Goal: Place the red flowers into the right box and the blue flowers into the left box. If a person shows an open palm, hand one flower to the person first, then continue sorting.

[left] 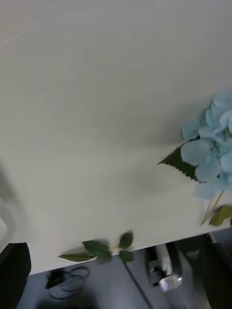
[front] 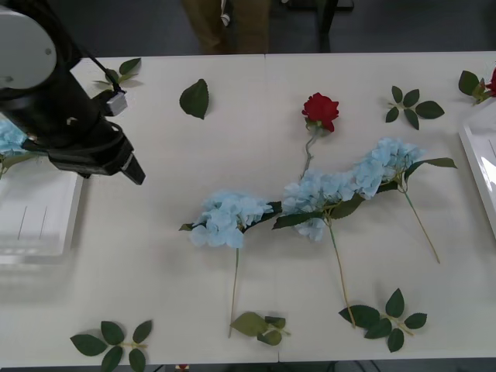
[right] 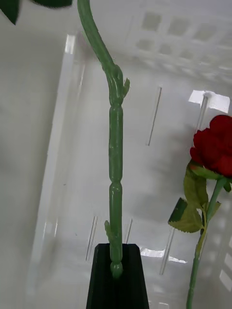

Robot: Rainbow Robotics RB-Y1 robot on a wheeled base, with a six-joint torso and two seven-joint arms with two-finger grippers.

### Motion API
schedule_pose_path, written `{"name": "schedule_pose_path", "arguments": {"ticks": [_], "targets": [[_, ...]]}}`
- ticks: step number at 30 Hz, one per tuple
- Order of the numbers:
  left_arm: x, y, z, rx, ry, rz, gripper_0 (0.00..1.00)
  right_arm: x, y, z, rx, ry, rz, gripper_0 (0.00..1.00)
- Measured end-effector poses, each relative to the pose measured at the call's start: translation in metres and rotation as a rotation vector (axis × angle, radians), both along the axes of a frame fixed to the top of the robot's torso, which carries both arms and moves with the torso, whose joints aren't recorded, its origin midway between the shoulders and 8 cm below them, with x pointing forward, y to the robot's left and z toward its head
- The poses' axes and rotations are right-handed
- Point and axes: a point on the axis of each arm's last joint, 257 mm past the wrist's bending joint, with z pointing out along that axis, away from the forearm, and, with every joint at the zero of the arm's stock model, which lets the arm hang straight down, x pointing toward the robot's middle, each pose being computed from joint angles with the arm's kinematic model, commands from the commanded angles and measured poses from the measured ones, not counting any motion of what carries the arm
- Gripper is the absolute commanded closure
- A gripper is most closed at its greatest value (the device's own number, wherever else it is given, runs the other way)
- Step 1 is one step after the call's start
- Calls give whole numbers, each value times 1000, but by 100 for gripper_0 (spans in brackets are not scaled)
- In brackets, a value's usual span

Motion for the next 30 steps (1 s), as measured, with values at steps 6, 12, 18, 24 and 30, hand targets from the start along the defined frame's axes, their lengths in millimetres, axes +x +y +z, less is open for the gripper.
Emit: {"name": "schedule_pose_path", "arguments": {"ticks": [6,12,18,24,30], "targets": [[-22,-46,-12,43,-71,222,0,-40,-19,-40,52,0,-79,100],[-49,-70,-39,75,-153,66,0,-74,-33,-47,6,-63,-105,100],[-84,-78,-73,44,-113,82,0,-77,-30,-47,16,-50,-172,100],[-102,-78,-101,98,-117,85,0,-75,-22,-46,13,-45,-152,88],[-125,-92,-129,165,-118,22,0,-73,-22,-45,11,-50,-151,36]]}}
